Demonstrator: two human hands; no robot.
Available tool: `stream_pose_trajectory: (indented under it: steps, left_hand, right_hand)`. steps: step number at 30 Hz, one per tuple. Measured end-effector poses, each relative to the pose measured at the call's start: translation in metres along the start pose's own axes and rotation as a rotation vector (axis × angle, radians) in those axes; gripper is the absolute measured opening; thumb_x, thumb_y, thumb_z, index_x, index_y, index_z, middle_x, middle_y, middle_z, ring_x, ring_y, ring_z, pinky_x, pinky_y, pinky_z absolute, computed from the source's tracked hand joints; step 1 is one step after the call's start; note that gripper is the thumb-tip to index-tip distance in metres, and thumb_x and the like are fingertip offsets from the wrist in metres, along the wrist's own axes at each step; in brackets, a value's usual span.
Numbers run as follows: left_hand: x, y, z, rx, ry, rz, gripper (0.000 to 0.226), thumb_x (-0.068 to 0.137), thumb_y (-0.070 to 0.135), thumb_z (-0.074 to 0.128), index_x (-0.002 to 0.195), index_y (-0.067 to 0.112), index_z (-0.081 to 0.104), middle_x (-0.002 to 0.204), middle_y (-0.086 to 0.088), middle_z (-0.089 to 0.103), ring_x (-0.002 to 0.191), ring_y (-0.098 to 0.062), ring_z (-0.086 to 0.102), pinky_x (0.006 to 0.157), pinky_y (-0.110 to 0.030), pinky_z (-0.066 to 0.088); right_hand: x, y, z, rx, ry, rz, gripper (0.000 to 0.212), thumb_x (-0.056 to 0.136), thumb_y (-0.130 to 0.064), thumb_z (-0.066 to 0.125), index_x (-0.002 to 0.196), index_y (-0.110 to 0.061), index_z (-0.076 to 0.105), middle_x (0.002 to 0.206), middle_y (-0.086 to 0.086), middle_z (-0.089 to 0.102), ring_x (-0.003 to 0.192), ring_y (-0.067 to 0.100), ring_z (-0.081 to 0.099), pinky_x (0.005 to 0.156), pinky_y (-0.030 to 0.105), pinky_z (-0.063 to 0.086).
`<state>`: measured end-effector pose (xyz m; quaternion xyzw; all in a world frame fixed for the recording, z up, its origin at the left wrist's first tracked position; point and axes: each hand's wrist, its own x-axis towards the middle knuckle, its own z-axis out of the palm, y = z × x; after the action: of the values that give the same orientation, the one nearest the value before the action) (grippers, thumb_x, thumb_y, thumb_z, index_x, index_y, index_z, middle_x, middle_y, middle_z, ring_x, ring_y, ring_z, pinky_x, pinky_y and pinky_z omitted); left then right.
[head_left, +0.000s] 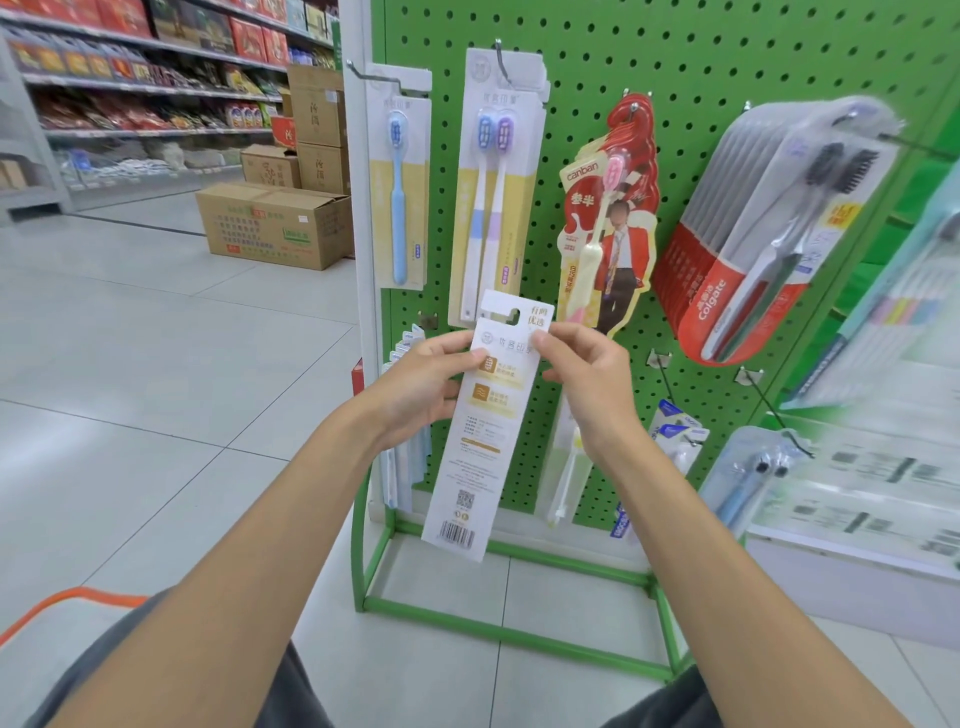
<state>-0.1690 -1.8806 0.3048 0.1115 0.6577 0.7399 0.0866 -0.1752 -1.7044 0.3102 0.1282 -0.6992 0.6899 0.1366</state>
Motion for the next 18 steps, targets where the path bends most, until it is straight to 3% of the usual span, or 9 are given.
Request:
stream_pose_trajectory:
  steps: [2, 6, 8, 10, 13, 16, 18]
  left_hand:
    - [0.001, -0.001, 0.0, -0.029, 0.018, -0.004, 0.031, 0.103, 0.017, 0.046, 0.131, 0.022, 0.06, 0.118, -0.003, 0.071, 0.105, -0.023, 0.069, 0.087, -0.039, 0.057]
    - [0.003, -0.002, 0.0, -0.089, 0.061, 0.007, 0.032, 0.101, 0.018, 0.05, 0.132, 0.023, 0.058, 0.115, -0.003, 0.073, 0.103, -0.022, 0.07, 0.082, -0.035, 0.059]
    - [0.004, -0.003, 0.001, -0.112, 0.118, 0.017, 0.033, 0.1, 0.016, 0.053, 0.131, 0.024, 0.059, 0.109, -0.002, 0.074, 0.1, -0.021, 0.072, 0.078, -0.034, 0.06]
    - [0.006, -0.006, 0.001, -0.147, 0.182, 0.031, 0.035, 0.098, 0.014, 0.056, 0.132, 0.023, 0.058, 0.106, -0.004, 0.075, 0.098, -0.022, 0.072, 0.076, -0.033, 0.06]
    - [0.006, -0.007, -0.001, -0.151, 0.184, 0.057, 0.038, 0.096, 0.012, 0.058, 0.134, 0.015, 0.058, 0.11, -0.007, 0.074, 0.1, -0.024, 0.072, 0.08, -0.034, 0.06]
    - [0.003, -0.006, 0.001, -0.081, 0.115, 0.125, 0.04, 0.089, 0.013, 0.067, 0.129, 0.01, 0.062, 0.118, -0.007, 0.071, 0.108, -0.024, 0.069, 0.092, -0.037, 0.055]
    - [0.0, -0.007, 0.003, 0.061, 0.099, 0.172, 0.039, 0.085, 0.015, 0.073, 0.123, 0.012, 0.067, 0.119, -0.001, 0.071, 0.107, -0.021, 0.069, 0.094, -0.035, 0.054]
  right_hand:
    - [0.002, -0.001, 0.001, 0.001, 0.054, 0.01, 0.015, 0.093, -0.014, 0.063, 0.082, -0.019, 0.071, 0.074, -0.008, 0.069, 0.065, 0.001, 0.059, 0.061, 0.016, 0.047]
    - [0.005, 0.002, 0.007, -0.009, 0.097, 0.008, 0.013, 0.096, -0.015, 0.059, 0.088, -0.018, 0.07, 0.067, -0.006, 0.065, 0.057, -0.001, 0.055, 0.06, 0.016, 0.047]
    - [0.004, 0.006, 0.011, -0.021, 0.103, -0.016, 0.009, 0.096, -0.019, 0.059, 0.1, -0.02, 0.067, 0.075, -0.007, 0.07, 0.083, 0.005, 0.065, 0.075, 0.025, 0.052]
    - [0.003, 0.01, 0.016, -0.092, 0.064, -0.03, 0.024, 0.095, -0.027, 0.059, 0.119, -0.024, 0.06, 0.09, -0.007, 0.072, 0.112, 0.013, 0.061, 0.091, 0.033, 0.05]
    - [0.0, 0.011, 0.022, -0.205, -0.079, -0.074, 0.043, 0.096, -0.034, 0.058, 0.138, -0.029, 0.05, 0.115, -0.011, 0.065, 0.106, 0.005, 0.058, 0.087, 0.023, 0.049]
    - [-0.001, 0.014, 0.024, -0.2, -0.146, -0.018, 0.062, 0.092, -0.047, 0.058, 0.148, -0.029, 0.039, 0.14, -0.014, 0.052, 0.123, 0.003, 0.05, 0.099, 0.025, 0.042]
    - [-0.001, 0.013, 0.024, -0.151, -0.144, 0.061, 0.05, 0.097, -0.042, 0.054, 0.141, -0.02, 0.05, 0.131, -0.011, 0.059, 0.12, 0.002, 0.054, 0.098, 0.023, 0.042]
